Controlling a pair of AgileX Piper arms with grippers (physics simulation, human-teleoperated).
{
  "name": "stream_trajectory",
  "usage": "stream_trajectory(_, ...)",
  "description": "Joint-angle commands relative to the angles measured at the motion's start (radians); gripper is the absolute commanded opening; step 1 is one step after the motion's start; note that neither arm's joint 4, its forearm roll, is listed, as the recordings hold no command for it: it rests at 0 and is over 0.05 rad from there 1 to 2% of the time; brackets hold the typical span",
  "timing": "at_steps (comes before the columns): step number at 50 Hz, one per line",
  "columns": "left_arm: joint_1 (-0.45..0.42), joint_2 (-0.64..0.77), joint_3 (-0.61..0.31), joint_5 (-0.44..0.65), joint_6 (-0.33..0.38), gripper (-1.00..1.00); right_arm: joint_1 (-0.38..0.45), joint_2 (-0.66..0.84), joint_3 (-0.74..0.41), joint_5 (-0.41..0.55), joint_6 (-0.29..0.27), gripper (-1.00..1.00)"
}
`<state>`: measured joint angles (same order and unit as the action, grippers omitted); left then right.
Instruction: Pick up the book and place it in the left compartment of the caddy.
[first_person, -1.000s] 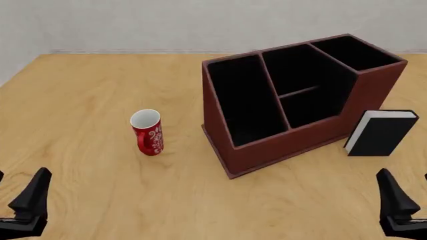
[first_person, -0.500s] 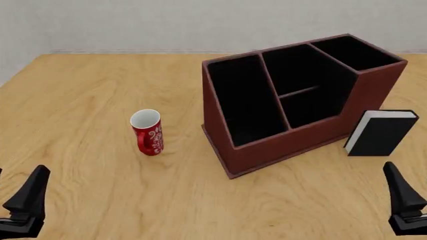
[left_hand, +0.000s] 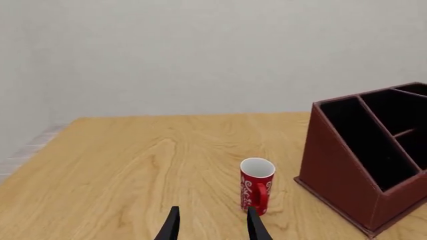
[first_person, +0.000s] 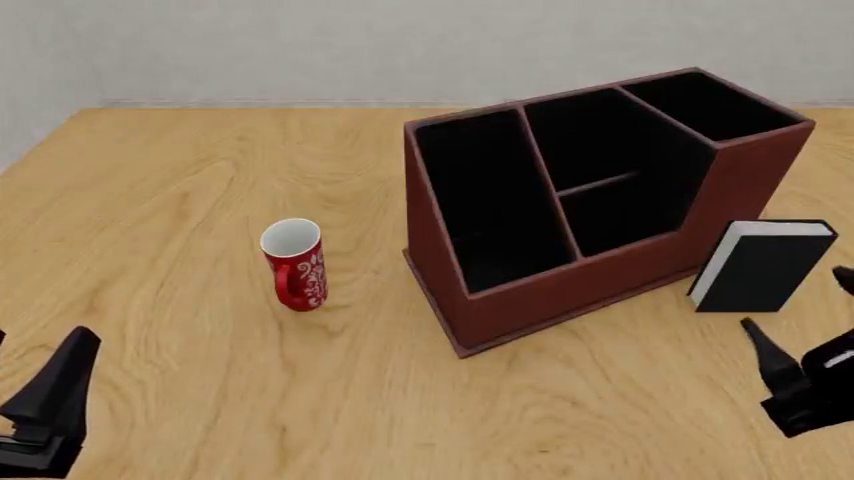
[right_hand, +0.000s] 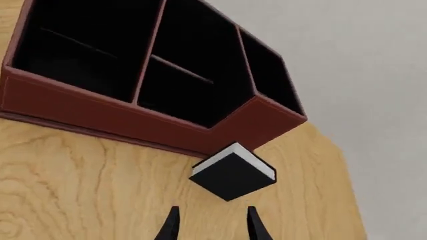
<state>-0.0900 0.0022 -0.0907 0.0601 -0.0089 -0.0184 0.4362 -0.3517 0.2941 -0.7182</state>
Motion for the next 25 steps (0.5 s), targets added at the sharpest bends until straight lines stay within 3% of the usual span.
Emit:
stream_trajectory(1, -0.012, 0.001, -0.019, 0.021, -0.01, 1.0, -0.115, 0.185, -0.099, 0.1, -0.22, 1.0)
stream_trajectory(3, -0.012, 0.002, -0.016, 0.018, -0.012, 1.0, -0.138, 0.2, -0.091, 0.107, -0.269, 1.0)
stream_trajectory(5, -0.013, 0.002, -0.015, 0.017, -0.013, 1.0, -0.142, 0.211, -0.107, 0.112, -0.266, 1.0)
stream_trajectory(9, -0.015, 0.002, -0.013, 0.013, -0.012, 1.0, -0.181, 0.25, -0.107, 0.089, -0.346, 1.0)
stream_trajectory(11, -0.014, 0.002, -0.014, 0.013, -0.013, 1.0, -0.181, 0.259, -0.127, 0.101, -0.34, 1.0)
stream_trajectory(13, -0.013, 0.002, -0.013, 0.01, -0.013, 1.0, -0.195, 0.264, -0.124, 0.098, -0.393, 1.0)
stream_trajectory(17, -0.009, 0.001, -0.011, 0.01, -0.012, 1.0, -0.201, 0.268, -0.144, 0.128, -0.438, 1.0)
stream_trajectory(24, -0.007, 0.0, -0.019, 0.015, -0.011, 1.0, -0.235, 0.285, -0.178, 0.173, -0.573, 1.0)
stream_trajectory(25, -0.008, -0.001, -0.028, 0.023, -0.006, 1.0, -0.276, 0.326, -0.215, 0.154, -0.67, 1.0)
